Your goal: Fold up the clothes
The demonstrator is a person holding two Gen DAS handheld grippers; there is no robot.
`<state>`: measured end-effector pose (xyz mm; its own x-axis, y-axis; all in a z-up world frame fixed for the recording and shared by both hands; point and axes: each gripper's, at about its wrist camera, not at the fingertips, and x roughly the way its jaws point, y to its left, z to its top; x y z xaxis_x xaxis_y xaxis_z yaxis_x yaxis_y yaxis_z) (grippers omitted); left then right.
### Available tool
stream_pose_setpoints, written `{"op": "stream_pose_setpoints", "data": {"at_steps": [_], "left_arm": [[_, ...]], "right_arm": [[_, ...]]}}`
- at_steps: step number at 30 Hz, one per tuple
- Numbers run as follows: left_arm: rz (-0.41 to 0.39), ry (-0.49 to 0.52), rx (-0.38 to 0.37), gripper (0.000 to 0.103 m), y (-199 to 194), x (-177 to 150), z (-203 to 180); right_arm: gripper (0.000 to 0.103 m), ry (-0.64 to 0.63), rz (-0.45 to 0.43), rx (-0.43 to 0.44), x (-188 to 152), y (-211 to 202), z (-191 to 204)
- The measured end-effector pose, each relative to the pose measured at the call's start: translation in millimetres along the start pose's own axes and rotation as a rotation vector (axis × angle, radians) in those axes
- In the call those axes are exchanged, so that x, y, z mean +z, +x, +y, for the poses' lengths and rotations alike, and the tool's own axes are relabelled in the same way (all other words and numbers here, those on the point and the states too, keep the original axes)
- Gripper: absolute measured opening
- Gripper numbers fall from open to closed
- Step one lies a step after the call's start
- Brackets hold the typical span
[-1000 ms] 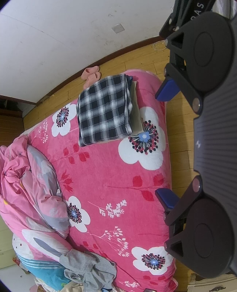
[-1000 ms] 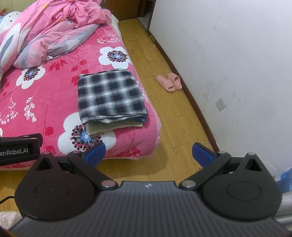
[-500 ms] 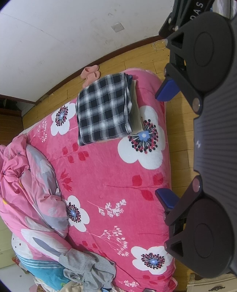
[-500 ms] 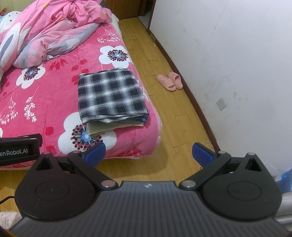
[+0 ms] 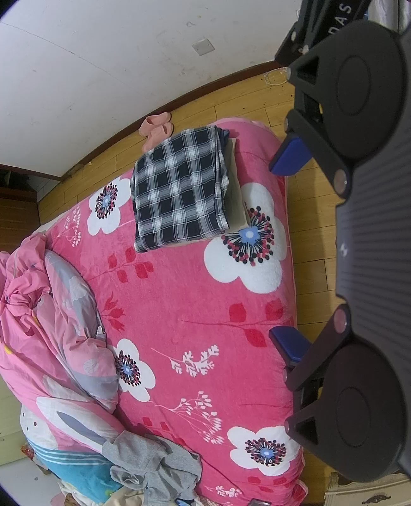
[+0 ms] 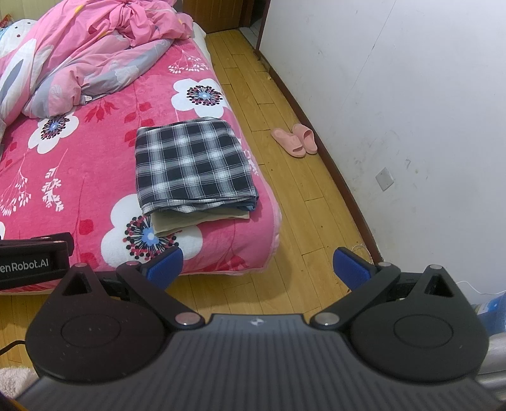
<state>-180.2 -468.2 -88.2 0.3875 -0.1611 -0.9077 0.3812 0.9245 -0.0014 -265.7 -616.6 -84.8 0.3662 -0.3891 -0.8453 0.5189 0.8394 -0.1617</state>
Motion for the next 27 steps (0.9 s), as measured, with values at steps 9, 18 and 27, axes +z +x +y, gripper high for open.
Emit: {"op": "stream_pose_setpoints", "data": {"at_steps": [9,18,27], "left_arm": [[0.001,0.0,0.0,0.102,0.1,-0.2,0.1],[0.002,0.001,-0.001,0.102,0.0,-0.2,0.5],[0.001,0.006,-0.003,0.102,-1.3,-2.3,2.3]], "right_arm": [[0.101,0.001,0.0,-0.001,0.1,0.1,0.6],[0.101,0.001,0.0,-0.003,-0.1,0.0,1.5],[0.101,0.001,0.0,-0.001,2.0,-0.1,0.1]]}}
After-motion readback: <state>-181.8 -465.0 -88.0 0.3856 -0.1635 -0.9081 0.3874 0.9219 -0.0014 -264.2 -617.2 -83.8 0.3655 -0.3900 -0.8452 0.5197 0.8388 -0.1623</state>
